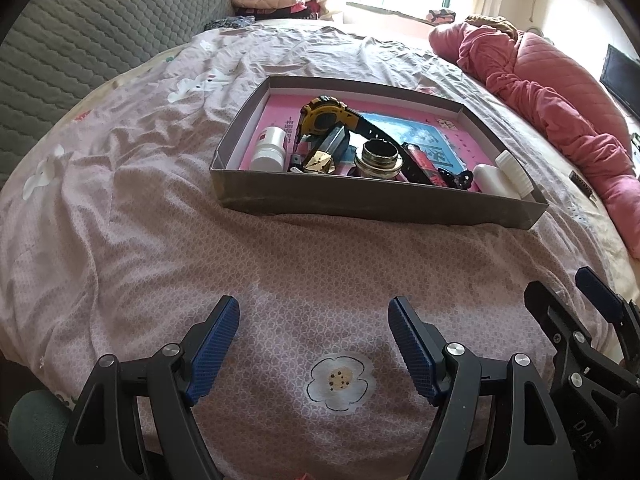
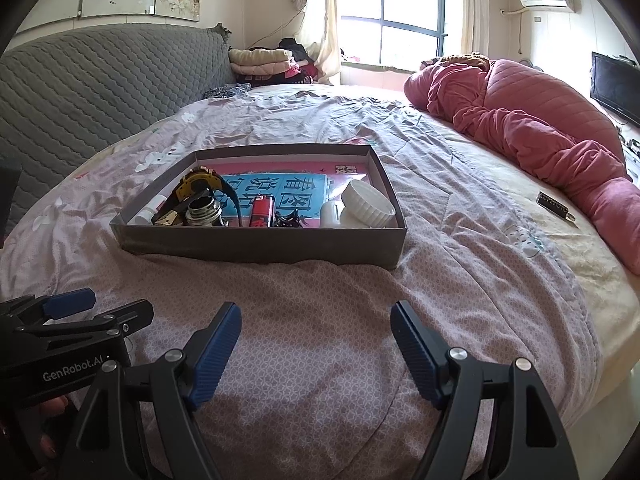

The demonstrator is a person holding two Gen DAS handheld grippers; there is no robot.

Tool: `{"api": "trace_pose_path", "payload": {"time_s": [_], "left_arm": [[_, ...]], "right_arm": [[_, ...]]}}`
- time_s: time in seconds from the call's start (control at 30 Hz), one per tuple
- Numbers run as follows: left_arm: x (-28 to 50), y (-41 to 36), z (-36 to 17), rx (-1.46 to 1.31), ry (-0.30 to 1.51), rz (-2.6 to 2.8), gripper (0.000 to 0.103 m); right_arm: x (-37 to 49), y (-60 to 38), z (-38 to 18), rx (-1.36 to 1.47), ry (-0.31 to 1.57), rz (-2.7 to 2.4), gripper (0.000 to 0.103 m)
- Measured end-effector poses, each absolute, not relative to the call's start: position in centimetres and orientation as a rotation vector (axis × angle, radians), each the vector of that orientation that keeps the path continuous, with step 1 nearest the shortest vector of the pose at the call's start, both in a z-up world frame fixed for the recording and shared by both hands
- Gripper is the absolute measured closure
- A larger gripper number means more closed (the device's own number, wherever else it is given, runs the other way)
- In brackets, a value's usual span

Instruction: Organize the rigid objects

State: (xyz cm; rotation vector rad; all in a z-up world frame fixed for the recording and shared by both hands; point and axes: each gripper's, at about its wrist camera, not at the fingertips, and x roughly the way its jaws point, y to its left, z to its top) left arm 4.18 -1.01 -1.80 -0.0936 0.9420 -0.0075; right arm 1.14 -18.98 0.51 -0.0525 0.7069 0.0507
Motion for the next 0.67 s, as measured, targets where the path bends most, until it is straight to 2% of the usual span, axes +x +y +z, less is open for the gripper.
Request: {"api": "trace_pose_path", "payload": {"time_s": [0.67], "left_arm": [[4.52, -0.84, -2.17, -0.064, 0.934, 0.008, 0.025]], "right_arm": [[1.48, -19.45, 0.56, -0.023, 0.711, 0.033, 0.027]]}}
